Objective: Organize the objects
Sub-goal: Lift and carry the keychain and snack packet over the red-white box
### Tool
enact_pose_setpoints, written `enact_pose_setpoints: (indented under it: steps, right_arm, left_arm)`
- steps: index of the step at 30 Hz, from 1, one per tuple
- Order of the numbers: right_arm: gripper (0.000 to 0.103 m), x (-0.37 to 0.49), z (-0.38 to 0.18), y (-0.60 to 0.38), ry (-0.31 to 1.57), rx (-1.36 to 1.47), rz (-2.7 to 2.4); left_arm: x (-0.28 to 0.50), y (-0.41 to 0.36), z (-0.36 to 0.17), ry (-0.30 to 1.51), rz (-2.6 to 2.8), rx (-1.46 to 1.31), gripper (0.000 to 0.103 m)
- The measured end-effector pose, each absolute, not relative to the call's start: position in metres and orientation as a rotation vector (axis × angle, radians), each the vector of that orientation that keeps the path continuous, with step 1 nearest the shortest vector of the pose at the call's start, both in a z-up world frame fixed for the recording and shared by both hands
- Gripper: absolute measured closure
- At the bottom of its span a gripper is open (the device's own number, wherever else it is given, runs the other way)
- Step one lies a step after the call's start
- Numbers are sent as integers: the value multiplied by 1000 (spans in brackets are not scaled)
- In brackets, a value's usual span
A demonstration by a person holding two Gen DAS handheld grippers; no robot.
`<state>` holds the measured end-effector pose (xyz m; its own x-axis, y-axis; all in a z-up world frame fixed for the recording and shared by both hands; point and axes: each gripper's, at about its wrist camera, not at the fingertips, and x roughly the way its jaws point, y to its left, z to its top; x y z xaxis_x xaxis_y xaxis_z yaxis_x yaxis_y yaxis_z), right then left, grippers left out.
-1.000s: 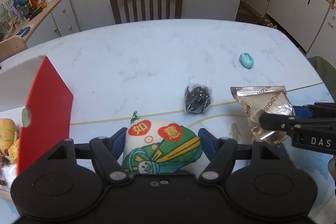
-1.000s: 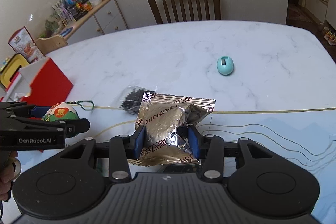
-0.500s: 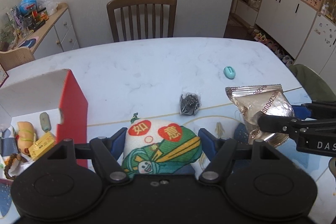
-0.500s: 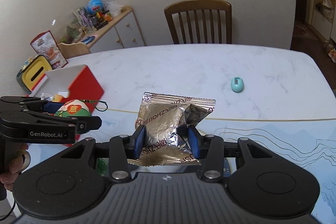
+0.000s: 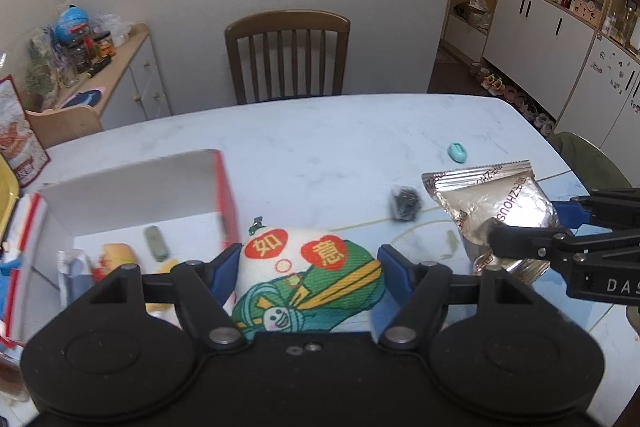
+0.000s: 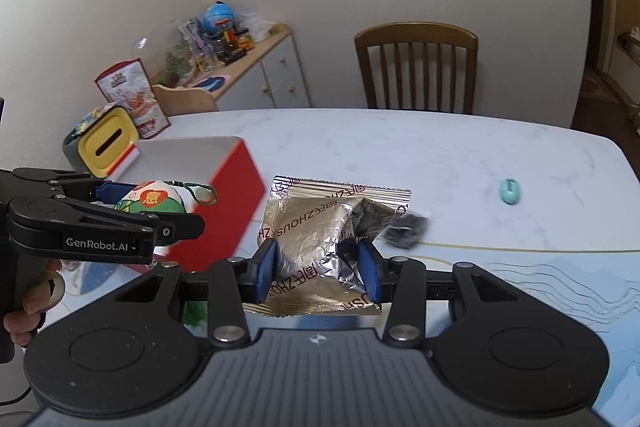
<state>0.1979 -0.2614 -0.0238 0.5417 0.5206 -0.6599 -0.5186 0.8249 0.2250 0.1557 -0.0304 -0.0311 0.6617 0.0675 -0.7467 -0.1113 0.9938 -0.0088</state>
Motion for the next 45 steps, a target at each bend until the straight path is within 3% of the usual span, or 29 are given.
enact_pose_setpoints:
  steps: [21,33,45]
  right_arm:
    - [60,193,-12,-97,757,-61,641]
    - [60,212,-43,-26,821,-145,653]
    - [60,219,-90,30,903,-259,684]
  left_arm:
    - [130,126,-17,802,206,-55,32]
    - [146,188,-60,884,302,-63,32]
    - [156,204,-101,980,300,-41,32]
